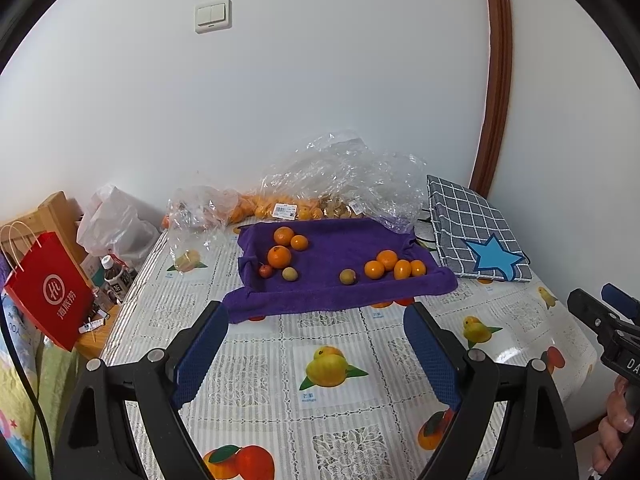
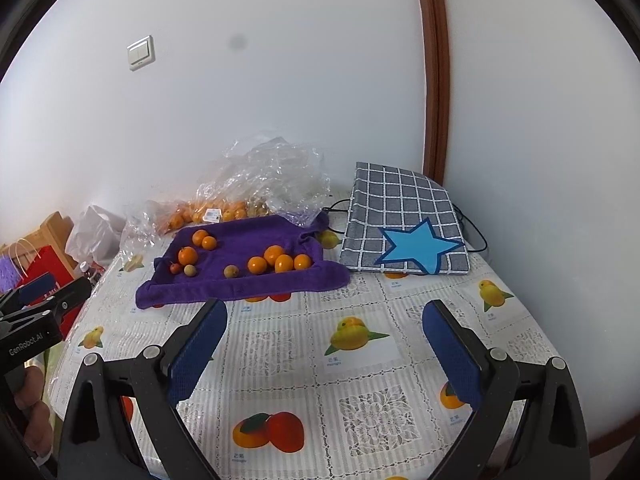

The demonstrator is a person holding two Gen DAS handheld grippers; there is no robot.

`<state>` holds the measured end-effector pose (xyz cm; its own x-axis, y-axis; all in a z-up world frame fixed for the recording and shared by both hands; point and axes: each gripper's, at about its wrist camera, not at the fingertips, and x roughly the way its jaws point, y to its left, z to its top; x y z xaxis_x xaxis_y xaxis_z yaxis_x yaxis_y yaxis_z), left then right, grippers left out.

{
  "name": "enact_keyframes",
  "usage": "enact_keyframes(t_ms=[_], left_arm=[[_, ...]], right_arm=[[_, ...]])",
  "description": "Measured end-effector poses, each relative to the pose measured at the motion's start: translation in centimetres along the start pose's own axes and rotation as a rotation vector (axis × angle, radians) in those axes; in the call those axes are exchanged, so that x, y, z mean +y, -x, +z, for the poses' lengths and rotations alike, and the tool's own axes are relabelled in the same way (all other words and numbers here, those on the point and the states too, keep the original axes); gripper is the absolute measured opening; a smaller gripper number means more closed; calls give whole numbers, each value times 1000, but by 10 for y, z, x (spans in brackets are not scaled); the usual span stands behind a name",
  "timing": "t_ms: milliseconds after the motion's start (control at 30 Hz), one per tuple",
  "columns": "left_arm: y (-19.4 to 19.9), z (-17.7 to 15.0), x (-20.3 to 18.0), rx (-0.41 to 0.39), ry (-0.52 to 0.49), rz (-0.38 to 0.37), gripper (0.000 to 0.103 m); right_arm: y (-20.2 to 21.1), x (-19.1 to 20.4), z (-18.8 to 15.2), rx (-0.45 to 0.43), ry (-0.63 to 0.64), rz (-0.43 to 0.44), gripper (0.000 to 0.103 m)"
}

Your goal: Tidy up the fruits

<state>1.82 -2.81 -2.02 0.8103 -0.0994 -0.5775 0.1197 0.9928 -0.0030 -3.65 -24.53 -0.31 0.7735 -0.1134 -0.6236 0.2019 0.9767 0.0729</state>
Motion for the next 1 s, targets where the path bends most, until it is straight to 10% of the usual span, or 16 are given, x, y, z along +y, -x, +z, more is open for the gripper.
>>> enact_keyframes(t_ms=[1000], left_arm=[[5, 0, 5, -9, 3, 0, 90]], right_arm=[[11, 1, 0, -21, 9, -3, 97]])
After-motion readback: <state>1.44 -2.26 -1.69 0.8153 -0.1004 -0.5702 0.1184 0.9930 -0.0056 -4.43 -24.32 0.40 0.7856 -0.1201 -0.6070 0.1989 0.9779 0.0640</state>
